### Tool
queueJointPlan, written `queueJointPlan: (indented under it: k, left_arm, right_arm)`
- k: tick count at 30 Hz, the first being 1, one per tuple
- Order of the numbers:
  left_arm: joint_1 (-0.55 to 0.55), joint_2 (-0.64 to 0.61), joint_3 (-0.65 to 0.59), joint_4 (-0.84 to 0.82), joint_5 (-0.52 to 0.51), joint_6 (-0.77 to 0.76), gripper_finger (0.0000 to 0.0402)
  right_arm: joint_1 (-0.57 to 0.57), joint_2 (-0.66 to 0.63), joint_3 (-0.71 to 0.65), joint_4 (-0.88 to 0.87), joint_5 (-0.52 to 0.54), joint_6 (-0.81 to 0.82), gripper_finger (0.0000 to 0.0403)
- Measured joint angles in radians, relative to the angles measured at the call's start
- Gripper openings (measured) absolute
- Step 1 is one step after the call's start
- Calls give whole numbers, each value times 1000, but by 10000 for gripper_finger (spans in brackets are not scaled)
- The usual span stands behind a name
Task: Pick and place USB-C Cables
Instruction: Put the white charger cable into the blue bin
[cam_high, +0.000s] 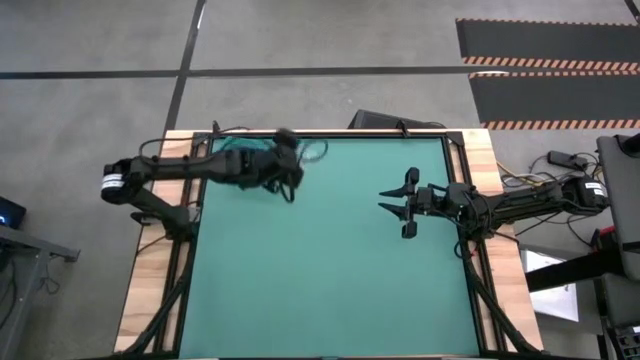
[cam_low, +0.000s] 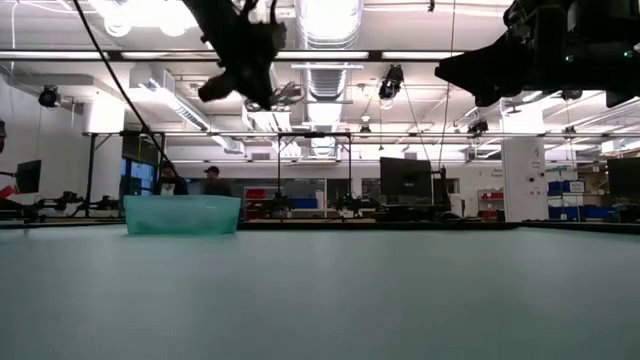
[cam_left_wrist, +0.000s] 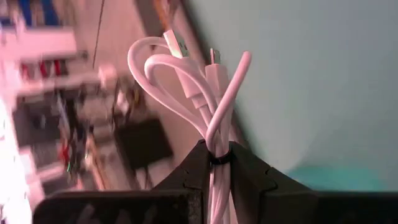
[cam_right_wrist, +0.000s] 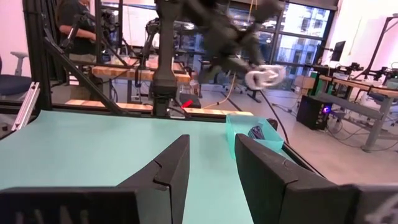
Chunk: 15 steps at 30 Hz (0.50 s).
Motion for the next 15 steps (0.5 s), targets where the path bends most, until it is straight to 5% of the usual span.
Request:
queueJointPlan:
  k: [15]
  left_arm:
    - [475, 4, -95, 3, 5, -33, 26]
  right_arm:
    - [0, 0, 0, 0, 1, 0, 118]
